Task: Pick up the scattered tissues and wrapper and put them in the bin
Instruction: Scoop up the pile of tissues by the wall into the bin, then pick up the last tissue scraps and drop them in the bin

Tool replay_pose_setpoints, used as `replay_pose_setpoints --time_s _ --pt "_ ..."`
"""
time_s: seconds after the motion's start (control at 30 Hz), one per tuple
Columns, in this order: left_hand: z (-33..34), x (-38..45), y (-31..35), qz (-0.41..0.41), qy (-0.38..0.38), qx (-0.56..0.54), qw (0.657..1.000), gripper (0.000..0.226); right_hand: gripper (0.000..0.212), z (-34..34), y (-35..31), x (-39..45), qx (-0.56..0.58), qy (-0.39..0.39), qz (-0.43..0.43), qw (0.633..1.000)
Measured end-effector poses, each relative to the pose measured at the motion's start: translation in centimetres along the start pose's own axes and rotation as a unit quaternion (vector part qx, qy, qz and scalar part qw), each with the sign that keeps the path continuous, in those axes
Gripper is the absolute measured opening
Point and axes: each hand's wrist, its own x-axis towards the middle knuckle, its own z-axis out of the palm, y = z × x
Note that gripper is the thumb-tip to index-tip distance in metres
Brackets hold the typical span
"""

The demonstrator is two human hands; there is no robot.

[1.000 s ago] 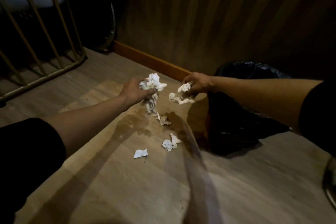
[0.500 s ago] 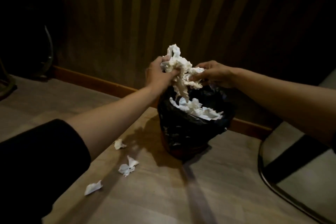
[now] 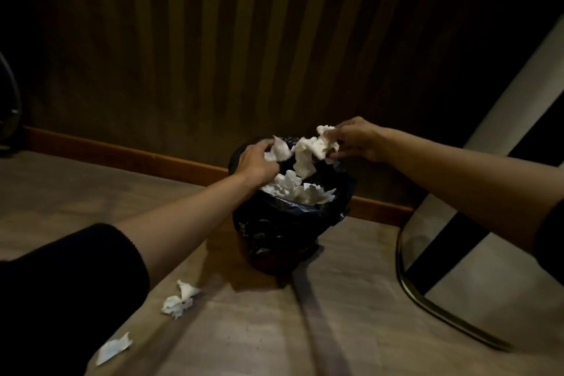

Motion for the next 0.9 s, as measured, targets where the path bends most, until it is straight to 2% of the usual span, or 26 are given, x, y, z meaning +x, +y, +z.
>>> replay_pose_setpoints --time_s 0.17,0.23,0.3,0.4,0.5,0.7,0.9 --pt "-3.0 -1.3 -1.5 0.019 0.014 0.003 1.0 0.056 0.019 2.0 -1.1 0.9 -0.08 0.011 -0.007 0.997" --pt "-4.4 -2.1 -2.5 0.011 0.026 0.019 0.999 0.051 0.026 3.5 -1.5 1.5 -0.096 0.01 -0.018 0.995" --pt "-5.8 -3.1 -3.8 0.007 0.04 0.04 0.998 0.045 0.027 5.7 -2.1 2.0 -0.108 -0.012 -0.035 0.993" --pt "-8.0 -4.9 -6.6 -0.005 0.057 0.108 0.993 0.04 0.014 10.0 -3.2 2.7 -0.138 -0.055 -0.08 0.986" --pt "-9.7 -7.2 -10.5 -0.048 0.032 0.142 0.988 0.038 0.012 15.1 -4.3 2.5 -0.157 -0.114 -0.119 0.974" --pt "-13.2 -12.3 -18.4 -0.118 -0.007 0.262 0.958 0.028 0.013 25.5 -3.4 2.1 -0.281 -0.251 -0.169 0.911" --pt "-15.2 -16.2 -24.7 -0.185 -0.09 0.327 0.923 0.023 0.035 32.9 3.0 2.8 -0.416 -0.368 -0.158 0.817"
